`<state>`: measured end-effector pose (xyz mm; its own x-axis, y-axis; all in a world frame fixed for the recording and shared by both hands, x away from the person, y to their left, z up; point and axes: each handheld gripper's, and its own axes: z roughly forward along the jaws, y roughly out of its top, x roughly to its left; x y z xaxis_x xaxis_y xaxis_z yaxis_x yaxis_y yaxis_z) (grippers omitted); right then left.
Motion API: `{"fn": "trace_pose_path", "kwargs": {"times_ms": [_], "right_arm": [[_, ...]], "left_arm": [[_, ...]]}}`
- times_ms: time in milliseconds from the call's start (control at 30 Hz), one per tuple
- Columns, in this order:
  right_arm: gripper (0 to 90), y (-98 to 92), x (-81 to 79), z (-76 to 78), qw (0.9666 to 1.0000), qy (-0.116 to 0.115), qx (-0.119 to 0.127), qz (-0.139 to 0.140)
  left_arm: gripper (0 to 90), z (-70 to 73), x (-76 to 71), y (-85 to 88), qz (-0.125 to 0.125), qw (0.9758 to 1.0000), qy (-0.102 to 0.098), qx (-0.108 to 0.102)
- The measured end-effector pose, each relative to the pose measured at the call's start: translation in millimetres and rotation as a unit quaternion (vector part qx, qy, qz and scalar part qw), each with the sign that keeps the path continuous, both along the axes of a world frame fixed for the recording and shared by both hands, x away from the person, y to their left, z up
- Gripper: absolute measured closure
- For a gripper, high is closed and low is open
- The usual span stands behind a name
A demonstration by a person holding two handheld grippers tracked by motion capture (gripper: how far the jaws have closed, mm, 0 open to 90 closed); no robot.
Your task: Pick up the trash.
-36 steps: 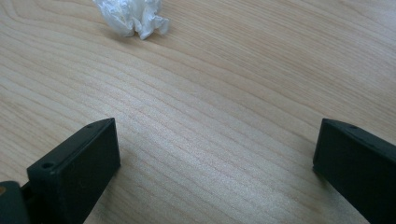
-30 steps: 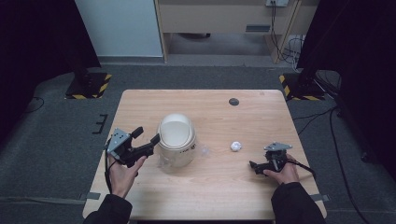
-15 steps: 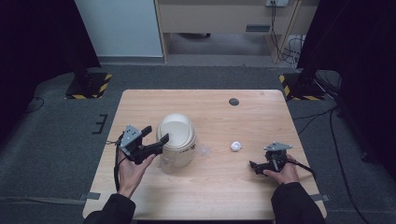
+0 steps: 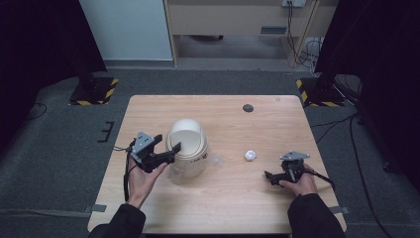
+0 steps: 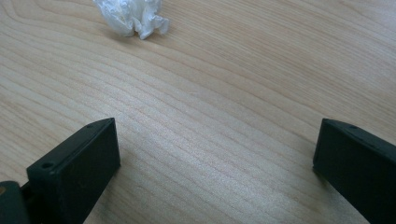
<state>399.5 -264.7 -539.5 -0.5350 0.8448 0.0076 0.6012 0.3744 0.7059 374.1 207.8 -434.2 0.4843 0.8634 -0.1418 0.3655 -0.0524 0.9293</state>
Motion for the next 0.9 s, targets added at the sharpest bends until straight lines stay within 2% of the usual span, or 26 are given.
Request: {"fn": "trace_pose_path", "kwargs": {"times_ms": [467, 767, 900], "right_arm": [[0.8, 0.0, 0.0, 0.0, 1.0, 0.0, 0.0, 0.0], [0.8, 0.1, 0.0, 0.0, 1.0, 0.0, 0.0, 0.0], [0.8, 0.1, -0.1, 0.0, 1.0, 0.0, 0.0, 0.0]], "left_arm": [[16.8, -4.0, 10.3, -5.3, 0.001, 0.9995, 0.021, 0.025], [15.1, -6.6, 15.9, -9.8, 0.002, 0.9987, 0.039, 0.033], [15.1, -8.0, 18.4, -11.3, 0.005, 0.9984, 0.041, 0.038]]}}
